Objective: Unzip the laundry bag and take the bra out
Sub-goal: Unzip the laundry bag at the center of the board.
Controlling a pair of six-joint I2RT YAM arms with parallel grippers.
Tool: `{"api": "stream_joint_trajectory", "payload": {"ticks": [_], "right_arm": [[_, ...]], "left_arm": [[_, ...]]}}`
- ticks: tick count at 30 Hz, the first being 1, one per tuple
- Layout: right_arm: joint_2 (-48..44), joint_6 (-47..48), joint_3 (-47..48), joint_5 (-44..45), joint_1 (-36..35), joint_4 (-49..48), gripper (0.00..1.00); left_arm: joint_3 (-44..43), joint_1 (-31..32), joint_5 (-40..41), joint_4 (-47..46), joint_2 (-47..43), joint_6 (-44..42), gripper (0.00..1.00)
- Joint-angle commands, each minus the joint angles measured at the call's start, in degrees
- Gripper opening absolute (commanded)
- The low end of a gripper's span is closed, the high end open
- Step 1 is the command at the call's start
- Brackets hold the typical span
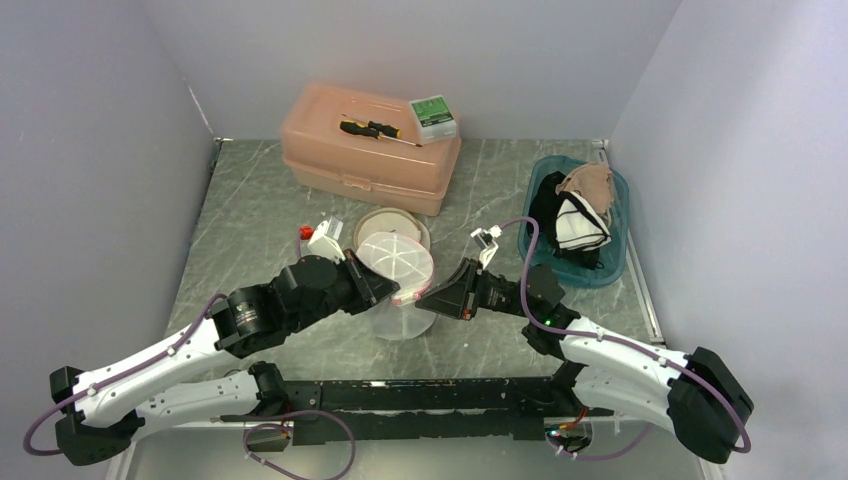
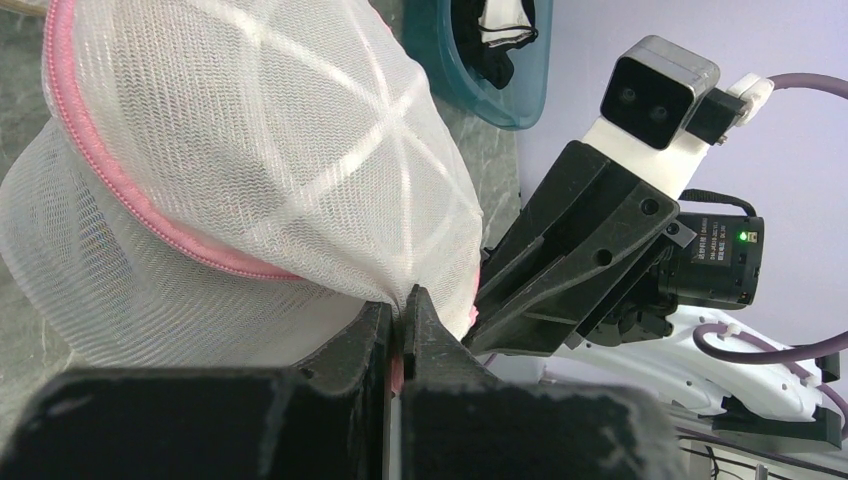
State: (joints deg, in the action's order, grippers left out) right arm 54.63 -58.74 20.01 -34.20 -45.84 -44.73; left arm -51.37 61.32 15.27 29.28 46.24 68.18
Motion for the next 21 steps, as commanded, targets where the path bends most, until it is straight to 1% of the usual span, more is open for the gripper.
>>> {"api": "stream_joint_trajectory", "payload": {"ticks": [1, 7, 9, 11, 15, 18, 21], "right_arm": [[-1.37, 0.27, -0.13, -0.89, -0.12, -4.30, 0.17], [-1.94, 0.72, -0.58, -1.05, -0.12, -3.89, 0.10], [-2.35, 1.09, -0.66, -0.97, -0.08, -3.19, 0.06], [-2.86, 1.77, -0.67, -0.86, -0.12, -2.24, 0.00], [-4.32, 3.65, -0.61, -0.47, -0.12, 0.75, 0.00], [-6.35, 7.11, 0.36, 0.69, -0.10, 6.64, 0.00], [-9.33, 13.18, 2.96, 4.80, -0.19, 17.85, 0.00]], "left_arm": [[-1.96, -0.10, 0.33, -3.79, -1.17, -0.07, 0.03], [-1.49, -0.12, 0.34, -4.03, -1.58, 0.10, 0.03], [-1.45, -0.14, 0.34, -3.90, -1.57, 0.19, 0.03], [-1.38, -0.07, 0.30, -3.88, -1.65, 0.18, 0.03], [-0.94, -0.13, 0.13, -4.05, -1.76, 0.28, 0.03], [-0.71, -0.13, 0.04, -3.84, -1.77, 0.23, 0.03], [-0.49, -0.14, 0.14, -3.58, -1.68, -0.08, 0.03]]}}
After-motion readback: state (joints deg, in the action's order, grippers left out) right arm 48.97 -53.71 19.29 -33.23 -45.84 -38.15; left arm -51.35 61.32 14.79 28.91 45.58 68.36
